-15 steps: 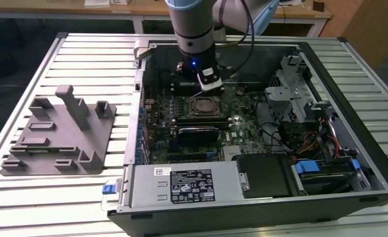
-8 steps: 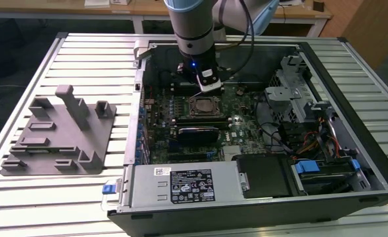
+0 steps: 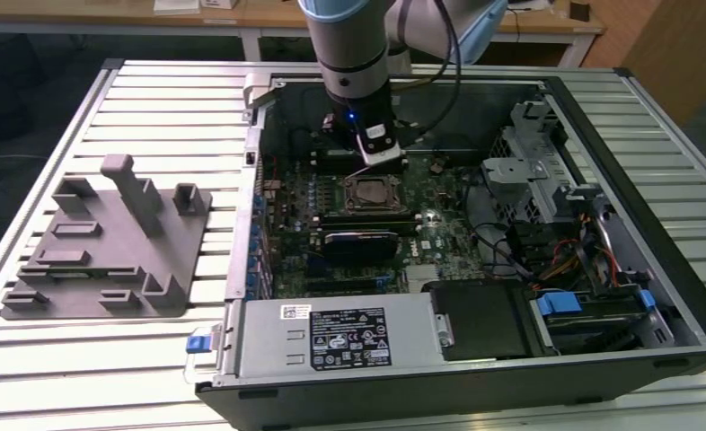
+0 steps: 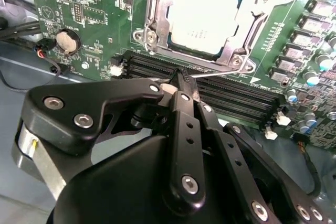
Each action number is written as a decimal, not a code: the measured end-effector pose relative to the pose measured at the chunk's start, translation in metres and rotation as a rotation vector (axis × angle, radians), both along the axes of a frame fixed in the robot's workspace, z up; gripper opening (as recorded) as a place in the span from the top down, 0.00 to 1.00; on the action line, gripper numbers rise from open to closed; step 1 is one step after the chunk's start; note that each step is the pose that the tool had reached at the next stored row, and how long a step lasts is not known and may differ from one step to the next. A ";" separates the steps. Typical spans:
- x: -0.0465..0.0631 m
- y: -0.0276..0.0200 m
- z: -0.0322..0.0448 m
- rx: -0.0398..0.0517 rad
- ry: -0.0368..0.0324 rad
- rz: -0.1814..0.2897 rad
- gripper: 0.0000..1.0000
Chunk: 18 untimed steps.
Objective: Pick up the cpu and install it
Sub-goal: 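Install the first cpu locking lever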
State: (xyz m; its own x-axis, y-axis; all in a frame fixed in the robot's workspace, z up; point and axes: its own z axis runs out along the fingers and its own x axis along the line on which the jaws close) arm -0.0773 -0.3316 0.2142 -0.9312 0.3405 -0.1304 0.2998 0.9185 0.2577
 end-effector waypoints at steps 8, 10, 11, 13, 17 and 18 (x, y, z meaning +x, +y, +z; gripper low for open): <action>0.000 0.0014 -0.0058 -0.0003 -0.0029 -0.025 0.89; 0.000 0.0027 -0.0068 -0.0002 -0.0030 -0.030 0.89; 0.000 0.0034 -0.0073 -0.0001 -0.0030 -0.032 0.89; 0.000 0.0045 -0.0080 -0.0001 -0.0031 -0.036 0.89; 0.000 0.0057 -0.0089 -0.0004 -0.0030 -0.044 0.89; 0.000 0.0059 -0.0092 -0.0003 -0.0031 -0.045 0.89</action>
